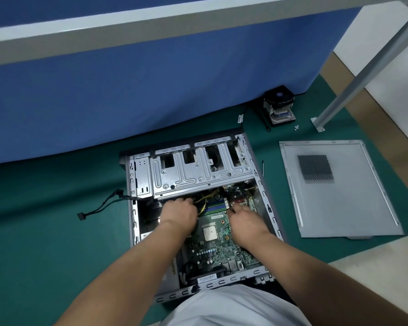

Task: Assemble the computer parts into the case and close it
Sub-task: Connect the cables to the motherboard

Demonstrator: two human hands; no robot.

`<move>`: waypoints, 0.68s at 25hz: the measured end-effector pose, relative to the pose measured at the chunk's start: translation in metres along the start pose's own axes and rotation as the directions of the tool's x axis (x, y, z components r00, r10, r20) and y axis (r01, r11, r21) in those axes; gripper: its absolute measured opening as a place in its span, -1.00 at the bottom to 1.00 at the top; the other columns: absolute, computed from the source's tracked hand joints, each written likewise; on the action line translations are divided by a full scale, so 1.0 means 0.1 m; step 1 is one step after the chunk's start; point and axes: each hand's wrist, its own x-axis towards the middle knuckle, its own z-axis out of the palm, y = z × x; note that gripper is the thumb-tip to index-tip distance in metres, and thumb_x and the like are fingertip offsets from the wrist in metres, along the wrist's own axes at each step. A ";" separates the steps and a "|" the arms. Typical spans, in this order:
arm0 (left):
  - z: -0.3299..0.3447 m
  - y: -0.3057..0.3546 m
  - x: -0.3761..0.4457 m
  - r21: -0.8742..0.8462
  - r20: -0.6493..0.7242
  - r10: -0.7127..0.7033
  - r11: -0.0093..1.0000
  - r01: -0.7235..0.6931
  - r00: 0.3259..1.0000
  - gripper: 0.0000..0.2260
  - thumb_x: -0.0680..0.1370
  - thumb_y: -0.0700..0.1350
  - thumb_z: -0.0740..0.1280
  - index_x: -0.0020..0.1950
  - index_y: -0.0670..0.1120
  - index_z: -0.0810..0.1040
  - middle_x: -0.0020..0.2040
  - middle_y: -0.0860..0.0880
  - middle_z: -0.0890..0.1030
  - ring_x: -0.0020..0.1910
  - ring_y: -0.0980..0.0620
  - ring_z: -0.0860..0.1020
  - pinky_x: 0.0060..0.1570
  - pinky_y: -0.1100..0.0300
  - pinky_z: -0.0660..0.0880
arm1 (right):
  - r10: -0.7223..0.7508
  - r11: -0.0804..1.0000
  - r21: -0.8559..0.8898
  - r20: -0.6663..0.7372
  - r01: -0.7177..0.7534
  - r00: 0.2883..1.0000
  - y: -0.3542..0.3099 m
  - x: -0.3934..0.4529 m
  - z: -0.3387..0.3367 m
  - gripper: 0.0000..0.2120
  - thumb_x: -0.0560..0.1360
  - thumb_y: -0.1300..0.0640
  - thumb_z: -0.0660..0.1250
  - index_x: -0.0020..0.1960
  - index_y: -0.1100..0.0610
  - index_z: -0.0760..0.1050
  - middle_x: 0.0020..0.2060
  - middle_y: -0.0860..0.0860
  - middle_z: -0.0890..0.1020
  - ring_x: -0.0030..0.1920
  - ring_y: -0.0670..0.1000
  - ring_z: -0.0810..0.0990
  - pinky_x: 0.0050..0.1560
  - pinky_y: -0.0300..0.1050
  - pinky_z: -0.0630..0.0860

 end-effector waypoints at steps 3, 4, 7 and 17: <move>-0.01 -0.12 0.03 -0.071 0.029 0.079 0.995 -0.076 0.996 -0.67 0.63 -0.29 0.18 0.33 -0.13 0.58 0.36 -0.05 0.50 0.30 -0.15 0.50 0.14 -0.05 0.51 | -0.003 0.999 0.052 -0.042 0.005 0.999 0.04 -0.01 0.00 -0.40 0.43 0.40 0.24 0.47 0.18 0.42 0.46 0.15 0.36 0.39 0.16 0.41 0.36 0.05 0.50; -0.02 -0.10 0.03 -0.071 0.023 0.111 0.991 -0.109 0.994 -0.67 0.62 -0.32 0.19 0.33 -0.15 0.58 0.32 -0.08 0.51 0.29 -0.16 0.49 0.14 -0.06 0.51 | -0.003 0.998 0.066 -0.054 0.007 0.999 0.05 -0.01 -0.01 -0.41 0.44 0.40 0.24 0.45 0.17 0.44 0.45 0.14 0.36 0.38 0.15 0.43 0.35 0.04 0.51; -0.06 -0.02 0.02 -0.048 -0.004 0.154 0.987 -0.154 0.988 -0.67 0.59 -0.37 0.24 0.31 -0.18 0.57 0.24 -0.14 0.49 0.22 -0.19 0.50 -0.03 -0.06 0.51 | 0.017 0.994 0.112 -0.075 -0.008 0.997 0.04 0.01 -0.02 -0.45 0.44 0.39 0.23 0.41 0.16 0.49 0.45 0.10 0.35 0.35 0.14 0.45 0.29 0.04 0.55; -0.10 -0.11 0.06 -0.131 -0.105 0.188 0.971 -0.200 0.977 -0.37 0.45 -0.44 0.27 0.44 -0.01 0.23 -0.09 -0.08 0.44 -0.22 -0.20 0.52 -0.30 -0.01 0.40 | 0.016 0.993 0.122 -0.135 0.001 0.991 -0.01 0.01 -0.04 -0.49 0.52 0.27 0.25 0.46 0.09 0.39 0.43 0.09 0.36 0.34 0.14 0.44 0.35 0.06 0.45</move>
